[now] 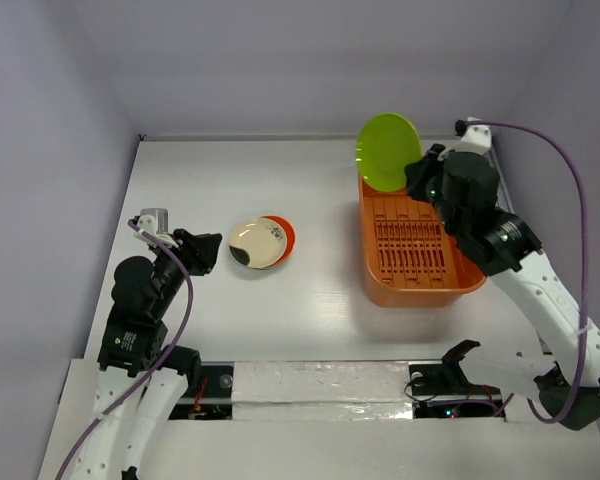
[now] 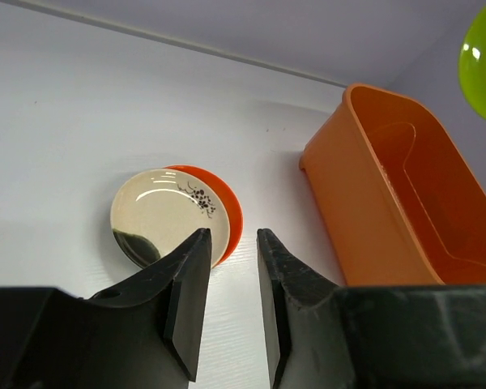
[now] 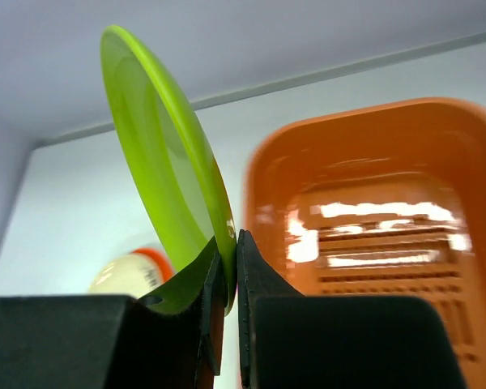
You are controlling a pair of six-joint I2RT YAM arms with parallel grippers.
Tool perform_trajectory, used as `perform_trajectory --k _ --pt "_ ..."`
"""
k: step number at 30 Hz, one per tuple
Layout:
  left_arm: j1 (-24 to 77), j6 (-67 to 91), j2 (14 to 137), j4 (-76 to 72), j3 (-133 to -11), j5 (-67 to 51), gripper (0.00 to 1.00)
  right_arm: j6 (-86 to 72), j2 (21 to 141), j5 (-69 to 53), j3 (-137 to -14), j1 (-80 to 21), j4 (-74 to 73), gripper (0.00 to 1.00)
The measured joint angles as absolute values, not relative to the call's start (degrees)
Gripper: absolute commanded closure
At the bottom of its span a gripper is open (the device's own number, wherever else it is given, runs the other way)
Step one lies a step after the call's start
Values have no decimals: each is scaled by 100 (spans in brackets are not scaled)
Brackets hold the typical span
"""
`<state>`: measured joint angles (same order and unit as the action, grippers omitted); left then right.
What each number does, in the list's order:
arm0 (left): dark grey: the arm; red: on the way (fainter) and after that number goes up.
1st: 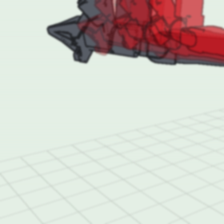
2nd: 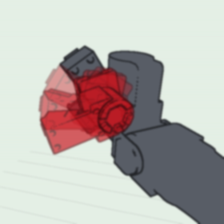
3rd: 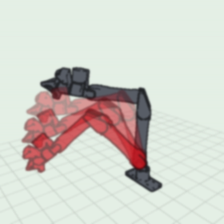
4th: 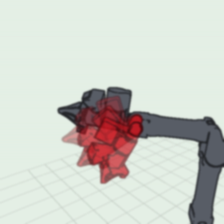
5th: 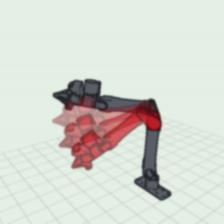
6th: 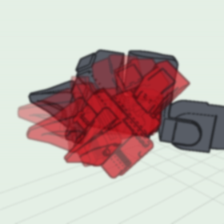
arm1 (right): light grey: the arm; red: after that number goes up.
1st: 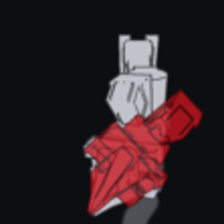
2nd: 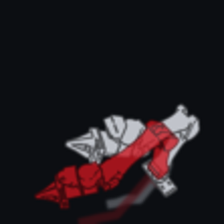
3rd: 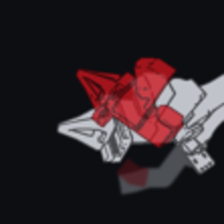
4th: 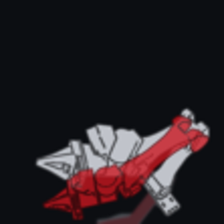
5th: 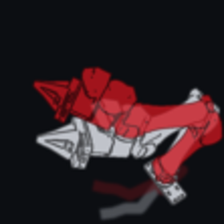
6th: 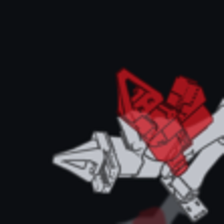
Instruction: Unload the plates from the dish rack
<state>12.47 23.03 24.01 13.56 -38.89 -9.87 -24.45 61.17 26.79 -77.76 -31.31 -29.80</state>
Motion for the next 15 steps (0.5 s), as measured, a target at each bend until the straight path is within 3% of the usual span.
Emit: perform_trajectory --k 15 --pt "1188 2303 2331 1358 -3889 -982 70 -3089 9030 1485 -8322 -4831 -1695 100"
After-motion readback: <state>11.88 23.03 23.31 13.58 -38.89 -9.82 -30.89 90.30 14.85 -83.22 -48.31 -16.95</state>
